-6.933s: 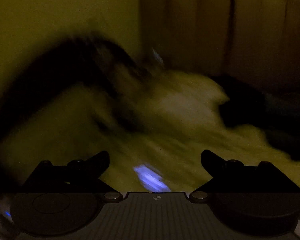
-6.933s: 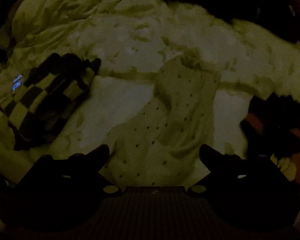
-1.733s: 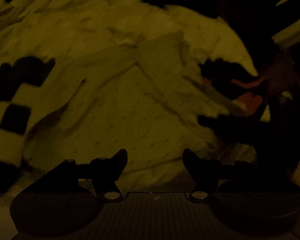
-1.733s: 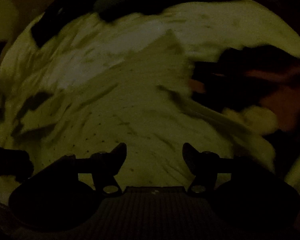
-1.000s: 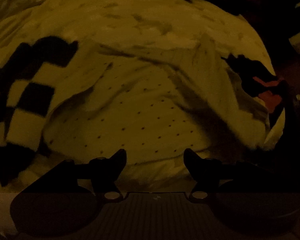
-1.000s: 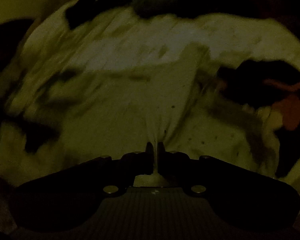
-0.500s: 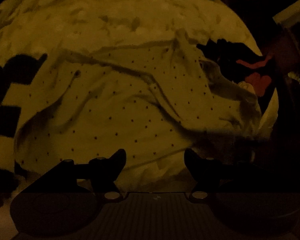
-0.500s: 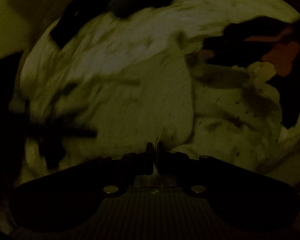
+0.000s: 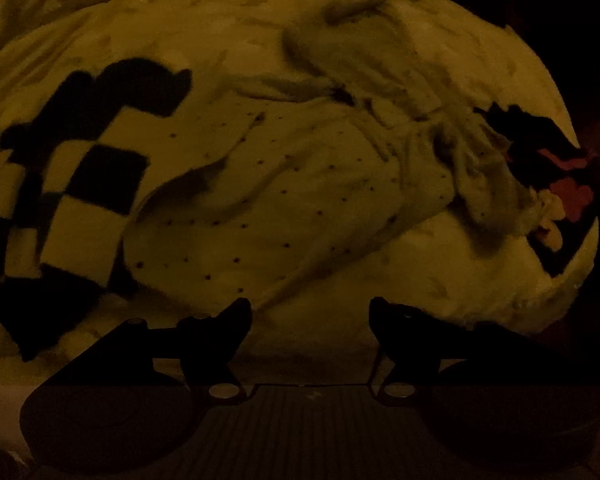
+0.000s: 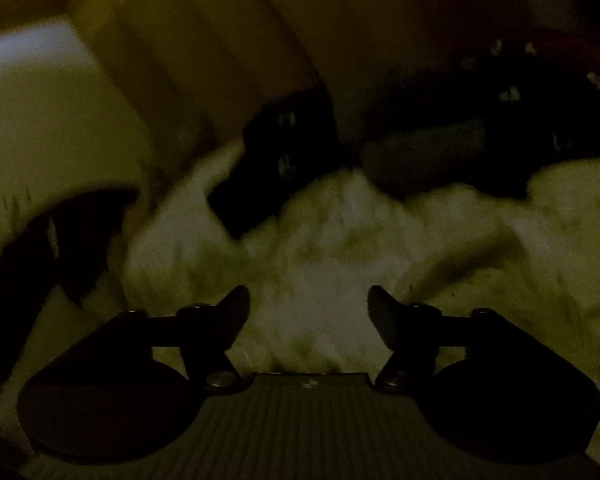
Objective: Fold large clothes
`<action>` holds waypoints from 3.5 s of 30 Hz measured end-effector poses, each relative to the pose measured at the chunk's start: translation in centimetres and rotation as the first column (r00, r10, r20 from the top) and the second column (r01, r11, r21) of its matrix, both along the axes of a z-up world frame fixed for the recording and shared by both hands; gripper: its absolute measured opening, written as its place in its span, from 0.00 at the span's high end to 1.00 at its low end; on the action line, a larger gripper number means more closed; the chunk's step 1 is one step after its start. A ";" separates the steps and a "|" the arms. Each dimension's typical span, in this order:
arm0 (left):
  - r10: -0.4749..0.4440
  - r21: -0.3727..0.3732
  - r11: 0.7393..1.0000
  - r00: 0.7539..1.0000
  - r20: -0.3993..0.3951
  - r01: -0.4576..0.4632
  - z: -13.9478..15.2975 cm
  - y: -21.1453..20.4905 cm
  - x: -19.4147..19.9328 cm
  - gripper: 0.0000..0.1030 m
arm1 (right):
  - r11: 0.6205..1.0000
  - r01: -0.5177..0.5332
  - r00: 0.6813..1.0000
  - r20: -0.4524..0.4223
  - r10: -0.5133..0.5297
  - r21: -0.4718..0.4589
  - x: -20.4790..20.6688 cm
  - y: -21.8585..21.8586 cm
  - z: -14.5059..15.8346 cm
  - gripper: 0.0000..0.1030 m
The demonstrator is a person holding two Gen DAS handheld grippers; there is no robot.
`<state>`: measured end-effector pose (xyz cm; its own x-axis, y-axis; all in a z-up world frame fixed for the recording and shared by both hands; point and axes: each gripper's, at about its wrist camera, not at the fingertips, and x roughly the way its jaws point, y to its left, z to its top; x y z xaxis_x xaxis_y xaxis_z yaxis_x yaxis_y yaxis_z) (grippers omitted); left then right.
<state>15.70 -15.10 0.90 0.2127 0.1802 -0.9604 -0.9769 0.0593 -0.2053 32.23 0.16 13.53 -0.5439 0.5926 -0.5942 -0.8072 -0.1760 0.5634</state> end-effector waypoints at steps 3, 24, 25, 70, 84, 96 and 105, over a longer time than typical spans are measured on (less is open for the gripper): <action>0.007 -0.027 1.000 1.000 -0.002 -0.007 -1.0 0.0 -0.2 0.00 | 0.987 0.002 0.999 0.032 0.003 -0.159 1.4 -3.6 -5.0 0.28; -0.310 0.085 0.949 0.949 0.051 0.305 -9.8 8.7 13.3 0.11 | 0.726 0.473 0.880 0.230 -0.416 -0.500 18.1 -15.6 -12.6 0.30; -0.326 0.093 0.943 0.944 0.043 0.321 -9.5 8.2 13.5 0.24 | 0.720 0.478 0.878 0.240 -0.415 -0.503 18.2 -16.0 -12.7 0.30; -0.569 0.374 0.658 0.757 -0.322 0.654 -6.9 13.3 24.5 0.00 | 0.676 0.564 0.791 0.075 -0.607 -0.475 23.6 -16.3 -17.7 0.98; -0.642 0.248 0.582 0.625 -0.444 0.774 -9.6 15.2 28.5 0.00 | 0.697 0.497 0.810 -0.012 -0.586 -0.516 25.7 -16.6 -17.1 0.48; -0.351 0.408 0.809 0.905 -0.242 0.423 -4.9 18.2 25.2 0.66 | 0.653 0.452 0.787 -0.073 -0.613 -0.609 22.2 -15.8 -21.5 0.92; -0.118 0.733 0.681 0.987 0.108 0.001 13.2 15.1 14.8 0.66 | 0.760 0.647 0.759 -0.035 -0.650 -0.059 23.5 -12.6 -3.8 0.95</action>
<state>30.50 0.00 14.14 0.3635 0.7921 -0.4904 -0.9315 0.3037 -0.2001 55.77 -12.42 9.68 -0.0679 0.7907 -0.6084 -0.6906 0.4029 0.6007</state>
